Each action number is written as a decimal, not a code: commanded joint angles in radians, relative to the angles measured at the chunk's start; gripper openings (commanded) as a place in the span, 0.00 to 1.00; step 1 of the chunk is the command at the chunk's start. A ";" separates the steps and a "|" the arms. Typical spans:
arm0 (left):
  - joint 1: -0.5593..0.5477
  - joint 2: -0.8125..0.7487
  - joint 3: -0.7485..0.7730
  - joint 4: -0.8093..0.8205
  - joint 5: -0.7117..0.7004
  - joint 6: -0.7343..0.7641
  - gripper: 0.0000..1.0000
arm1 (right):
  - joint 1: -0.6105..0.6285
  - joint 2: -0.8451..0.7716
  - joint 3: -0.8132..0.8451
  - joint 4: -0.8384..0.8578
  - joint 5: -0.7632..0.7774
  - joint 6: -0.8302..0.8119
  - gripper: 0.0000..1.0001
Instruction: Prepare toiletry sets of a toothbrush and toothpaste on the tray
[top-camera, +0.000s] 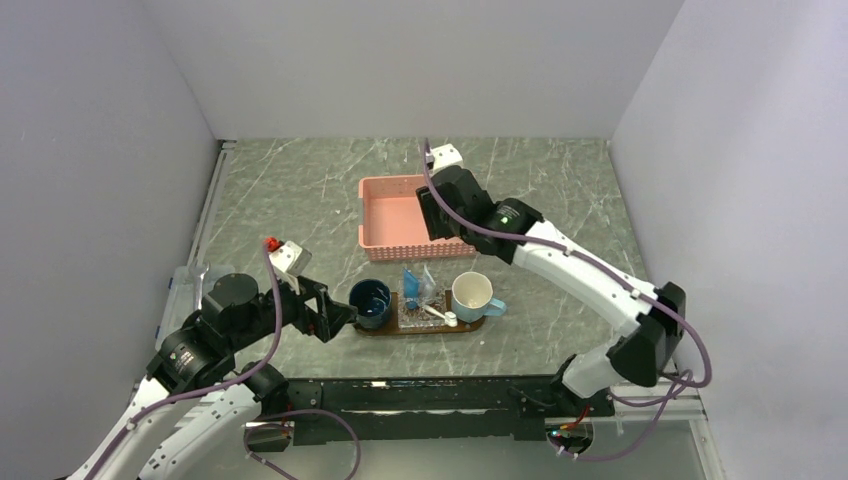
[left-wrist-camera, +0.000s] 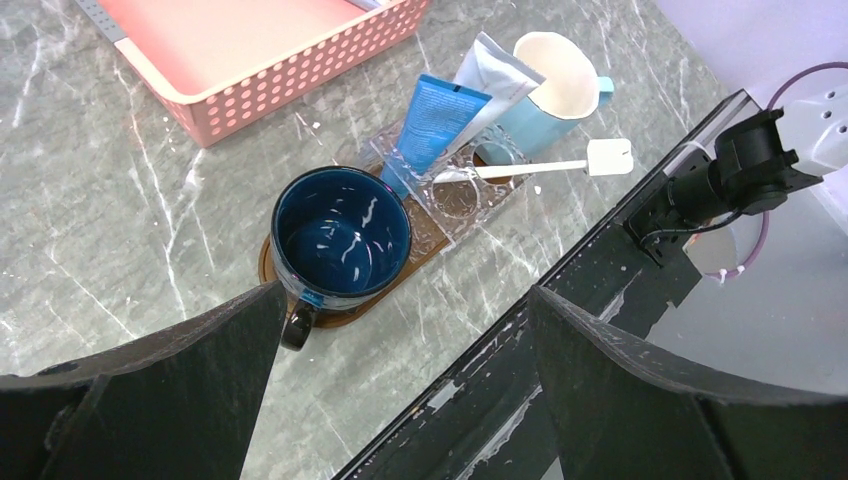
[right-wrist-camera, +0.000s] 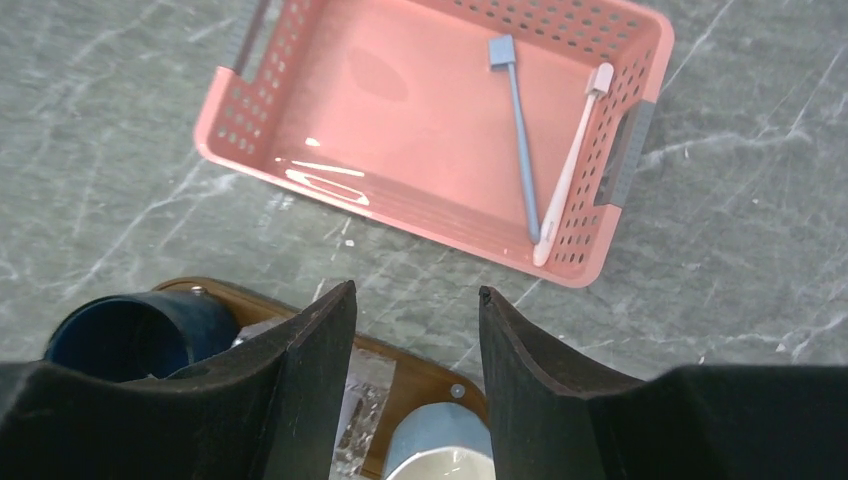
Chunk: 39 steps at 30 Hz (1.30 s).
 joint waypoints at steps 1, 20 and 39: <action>0.028 -0.012 -0.005 0.045 0.023 0.006 0.96 | -0.071 0.049 0.044 0.007 -0.130 -0.032 0.51; 0.128 -0.008 -0.011 0.057 0.068 0.020 0.97 | -0.314 0.367 0.099 0.069 -0.388 -0.126 0.59; 0.146 0.027 -0.059 0.114 0.030 0.016 0.96 | -0.356 0.657 0.272 0.045 -0.414 -0.220 0.55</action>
